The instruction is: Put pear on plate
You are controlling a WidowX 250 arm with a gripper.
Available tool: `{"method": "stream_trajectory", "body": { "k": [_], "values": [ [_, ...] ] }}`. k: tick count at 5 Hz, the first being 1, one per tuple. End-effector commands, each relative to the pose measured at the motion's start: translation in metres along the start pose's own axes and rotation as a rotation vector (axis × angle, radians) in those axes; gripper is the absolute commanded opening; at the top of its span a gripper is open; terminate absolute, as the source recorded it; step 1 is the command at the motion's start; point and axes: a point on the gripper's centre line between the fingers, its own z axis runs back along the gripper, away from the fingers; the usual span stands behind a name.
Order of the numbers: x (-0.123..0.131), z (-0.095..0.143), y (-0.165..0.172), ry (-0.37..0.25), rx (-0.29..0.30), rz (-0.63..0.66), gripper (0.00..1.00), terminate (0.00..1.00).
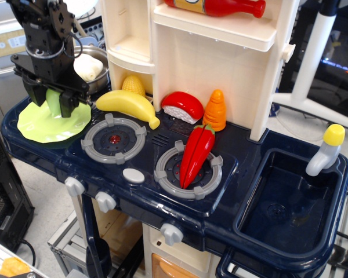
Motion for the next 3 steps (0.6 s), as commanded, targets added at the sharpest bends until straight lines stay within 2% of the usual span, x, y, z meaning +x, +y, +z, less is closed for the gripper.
{"method": "stream_trajectory", "body": {
  "k": [1, 2, 3],
  "values": [
    [0.0118, 0.0039, 0.0051, -0.008, -0.06, -0.008, 1.0, 0.0],
    [0.0118, 0.0039, 0.0051, -0.008, -0.06, -0.008, 1.0, 0.0],
    [0.0118, 0.0039, 0.0051, -0.008, -0.06, -0.008, 1.0, 1.0]
  ]
}}
